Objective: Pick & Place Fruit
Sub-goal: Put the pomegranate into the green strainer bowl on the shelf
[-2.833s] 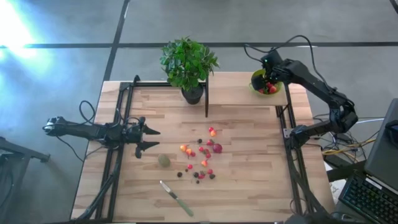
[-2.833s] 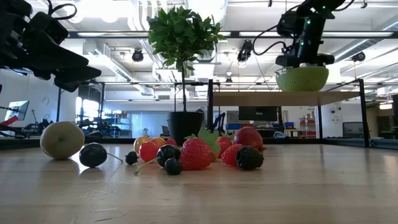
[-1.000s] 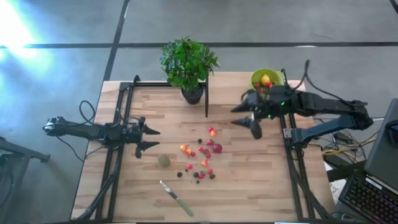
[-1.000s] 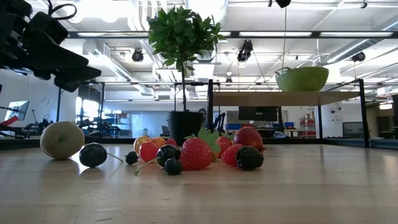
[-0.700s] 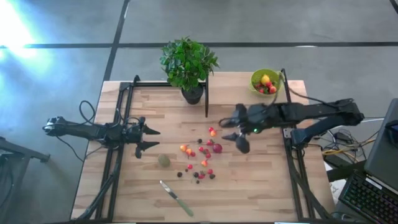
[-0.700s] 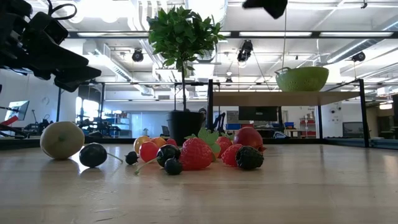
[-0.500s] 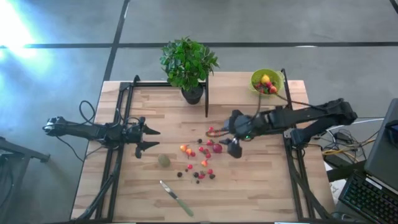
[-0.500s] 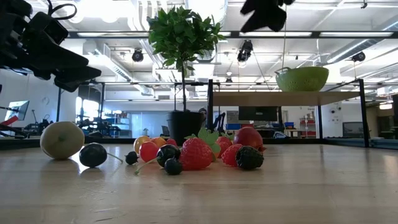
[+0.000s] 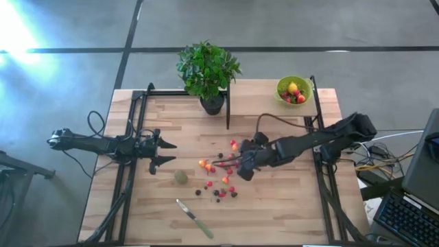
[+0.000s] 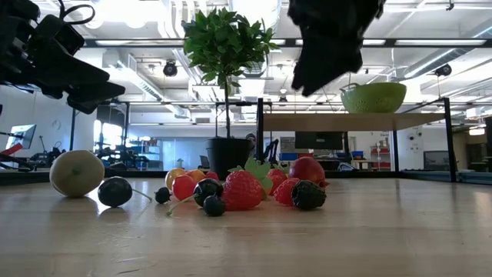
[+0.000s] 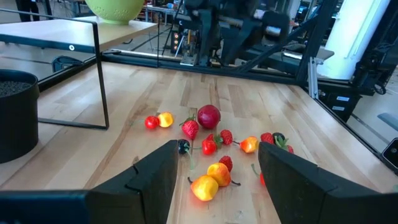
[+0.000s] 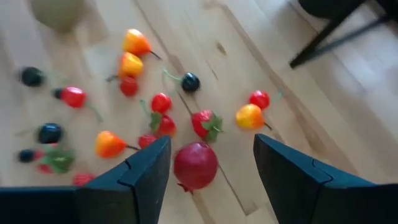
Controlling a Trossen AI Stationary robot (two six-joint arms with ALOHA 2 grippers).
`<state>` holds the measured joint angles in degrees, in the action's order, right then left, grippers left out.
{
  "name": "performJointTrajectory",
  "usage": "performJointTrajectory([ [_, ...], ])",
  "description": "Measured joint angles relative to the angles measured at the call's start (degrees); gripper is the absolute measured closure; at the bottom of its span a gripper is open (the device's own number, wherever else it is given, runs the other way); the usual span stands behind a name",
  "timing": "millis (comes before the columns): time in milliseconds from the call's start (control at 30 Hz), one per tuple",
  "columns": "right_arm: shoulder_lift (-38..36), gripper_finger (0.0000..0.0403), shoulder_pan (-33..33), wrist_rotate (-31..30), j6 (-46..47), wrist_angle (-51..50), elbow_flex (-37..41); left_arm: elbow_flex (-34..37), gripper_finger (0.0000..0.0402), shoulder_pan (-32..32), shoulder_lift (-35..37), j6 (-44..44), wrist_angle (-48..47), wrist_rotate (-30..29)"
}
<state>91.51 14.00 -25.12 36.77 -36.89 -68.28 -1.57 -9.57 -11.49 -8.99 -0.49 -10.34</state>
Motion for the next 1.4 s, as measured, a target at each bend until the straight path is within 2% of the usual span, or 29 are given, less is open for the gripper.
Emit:
performJointTrajectory([
  [433,7.72,0.0106,-0.02,-3.53,7.47,1.89,2.09,-0.01,0.0172,-0.02,0.00,-0.02,0.02,-0.01],
  [933,11.20,0.0052,0.98,-0.31,9.78,3.20,2.76,0.00,0.0172,-0.01,-0.02,-0.01,0.01,0.00],
  [1133,11.51,0.0044,0.99,1.29,9.53,7.26,4.91,0.01,0.0172,0.01,-0.02,0.00,0.02,-0.01],
  [1400,13.90,0.0063,-0.35,1.99,8.86,15.52,9.54,0.01,0.0172,0.01,-0.02,0.00,0.02,0.00],
])
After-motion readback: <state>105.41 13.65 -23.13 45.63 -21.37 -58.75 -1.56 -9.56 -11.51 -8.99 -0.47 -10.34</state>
